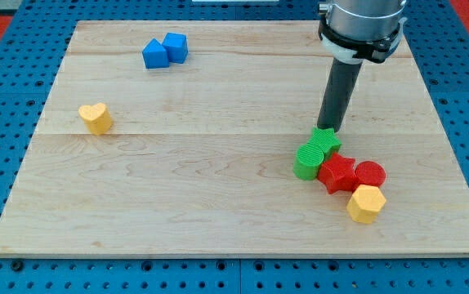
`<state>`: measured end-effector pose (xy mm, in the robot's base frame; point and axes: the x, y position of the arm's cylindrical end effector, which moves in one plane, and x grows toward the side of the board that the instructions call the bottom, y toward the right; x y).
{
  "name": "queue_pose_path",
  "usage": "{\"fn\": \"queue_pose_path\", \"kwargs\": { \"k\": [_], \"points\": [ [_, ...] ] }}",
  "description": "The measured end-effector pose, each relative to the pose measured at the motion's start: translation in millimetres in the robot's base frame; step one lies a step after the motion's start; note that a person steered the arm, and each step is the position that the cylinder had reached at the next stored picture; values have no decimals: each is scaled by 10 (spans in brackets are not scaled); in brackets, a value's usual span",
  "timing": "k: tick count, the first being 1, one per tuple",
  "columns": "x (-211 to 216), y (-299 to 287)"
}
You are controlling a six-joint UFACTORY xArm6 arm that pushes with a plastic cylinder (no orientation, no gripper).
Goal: Push the blue cube in between the green blocks
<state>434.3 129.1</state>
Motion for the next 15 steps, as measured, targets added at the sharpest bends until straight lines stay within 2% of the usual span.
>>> {"fn": "queue_pose_path", "kwargs": {
  "k": [1, 2, 3, 4, 8, 10, 11, 12, 13, 15],
  "points": [
    [170, 0],
    [-42, 87],
    [-671, 41],
    [-1397, -458],
    [-1696, -608],
    [-2233, -1253],
    [-2253, -2002],
    [-2044, -2434],
    [-1505, -2281],
    [-911, -1658]
  ]
}}
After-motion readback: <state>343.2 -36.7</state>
